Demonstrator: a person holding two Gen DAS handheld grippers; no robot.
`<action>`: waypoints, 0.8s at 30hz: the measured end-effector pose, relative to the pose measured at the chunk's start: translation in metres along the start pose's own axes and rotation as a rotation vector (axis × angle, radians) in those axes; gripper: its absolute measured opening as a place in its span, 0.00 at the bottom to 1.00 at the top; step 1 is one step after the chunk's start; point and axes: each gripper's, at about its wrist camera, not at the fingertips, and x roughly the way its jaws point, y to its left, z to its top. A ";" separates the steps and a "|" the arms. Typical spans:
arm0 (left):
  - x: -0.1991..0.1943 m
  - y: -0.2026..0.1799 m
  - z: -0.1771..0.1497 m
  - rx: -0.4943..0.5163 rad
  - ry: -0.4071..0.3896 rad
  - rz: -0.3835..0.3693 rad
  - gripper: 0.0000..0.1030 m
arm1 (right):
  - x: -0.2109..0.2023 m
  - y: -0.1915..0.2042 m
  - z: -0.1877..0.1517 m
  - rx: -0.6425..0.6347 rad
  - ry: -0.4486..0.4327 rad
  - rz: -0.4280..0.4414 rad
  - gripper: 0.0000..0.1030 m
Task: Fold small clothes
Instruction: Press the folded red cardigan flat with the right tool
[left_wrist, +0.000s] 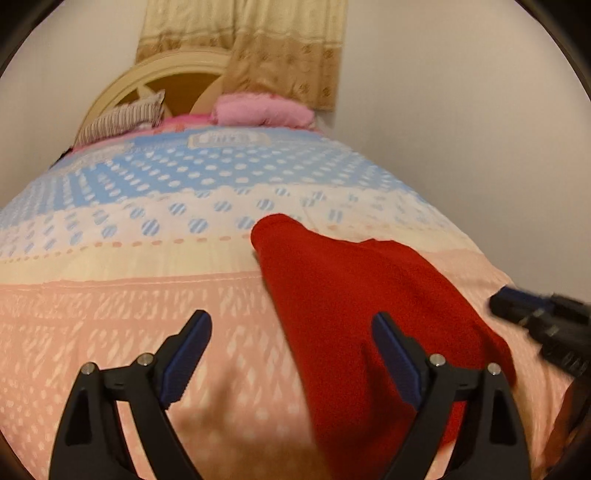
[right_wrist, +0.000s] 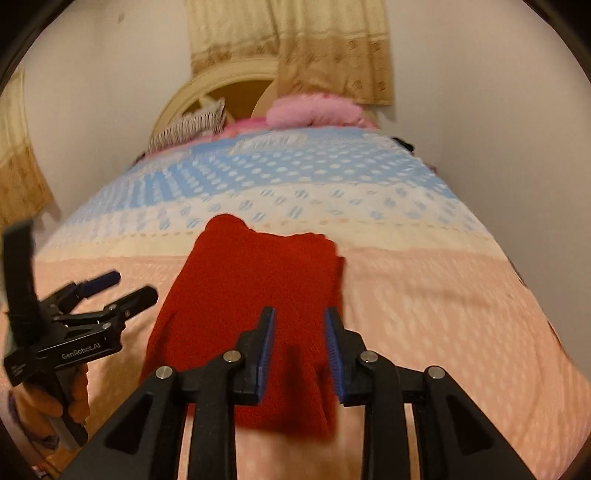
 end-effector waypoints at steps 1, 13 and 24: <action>0.010 0.001 0.001 -0.011 0.022 0.004 0.89 | 0.013 0.001 0.005 -0.005 0.022 -0.002 0.27; 0.068 0.011 -0.016 -0.101 0.141 -0.026 1.00 | 0.107 -0.009 0.003 -0.009 0.064 -0.109 0.28; 0.064 0.012 -0.019 -0.101 0.129 -0.024 1.00 | 0.096 -0.001 0.006 -0.009 0.051 -0.158 0.30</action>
